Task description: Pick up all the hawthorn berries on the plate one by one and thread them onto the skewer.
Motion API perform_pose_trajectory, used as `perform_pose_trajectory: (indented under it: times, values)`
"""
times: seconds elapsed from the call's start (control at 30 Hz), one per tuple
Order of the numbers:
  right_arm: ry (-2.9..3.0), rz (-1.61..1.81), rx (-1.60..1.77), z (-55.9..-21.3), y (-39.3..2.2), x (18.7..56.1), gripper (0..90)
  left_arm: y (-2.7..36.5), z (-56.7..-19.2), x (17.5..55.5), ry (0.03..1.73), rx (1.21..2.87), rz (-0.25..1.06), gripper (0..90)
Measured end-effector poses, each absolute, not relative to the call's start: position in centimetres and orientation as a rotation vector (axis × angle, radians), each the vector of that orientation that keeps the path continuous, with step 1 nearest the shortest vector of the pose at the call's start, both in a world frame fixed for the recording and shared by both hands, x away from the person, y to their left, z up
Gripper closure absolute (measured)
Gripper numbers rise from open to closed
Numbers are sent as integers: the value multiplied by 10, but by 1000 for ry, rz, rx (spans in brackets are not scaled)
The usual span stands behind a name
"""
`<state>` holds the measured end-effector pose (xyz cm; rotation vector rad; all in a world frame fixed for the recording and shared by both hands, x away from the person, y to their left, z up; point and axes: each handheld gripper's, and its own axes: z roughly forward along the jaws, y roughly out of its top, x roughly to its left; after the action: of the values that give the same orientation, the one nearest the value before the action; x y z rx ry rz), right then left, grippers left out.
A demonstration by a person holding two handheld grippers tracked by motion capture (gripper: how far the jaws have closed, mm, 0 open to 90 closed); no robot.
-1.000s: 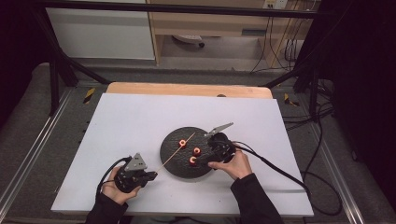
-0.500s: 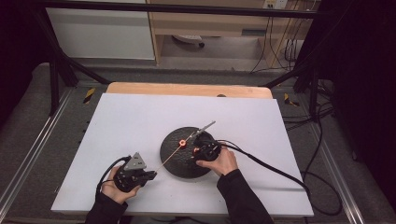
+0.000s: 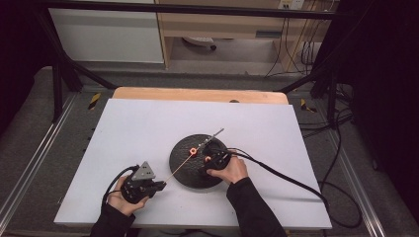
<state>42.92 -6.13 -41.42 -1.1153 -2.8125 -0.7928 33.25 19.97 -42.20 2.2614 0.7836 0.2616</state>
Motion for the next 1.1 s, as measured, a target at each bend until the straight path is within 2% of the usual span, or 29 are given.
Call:
perform_pose_trajectory:
  times: [0.27, 0.47, 0.73, 1.1]
  values:
    - [-2780, -791, -1138, -415, -61, 430, 592, 201, -422, 333, 786, 2257, 265, 886]
    - [-2748, -880, -1159, -404, -68, 426, 593, 202, -420, 332, 792, 2238, 278, 886]
    - [-2610, -1093, -1293, -385, -95, 422, 595, 203, -419, 331, 811, 2203, 300, 886]
    - [-2319, -1508, -1476, -377, -133, 418, 596, 202, -421, 329, 844, 2147, 308, 886]
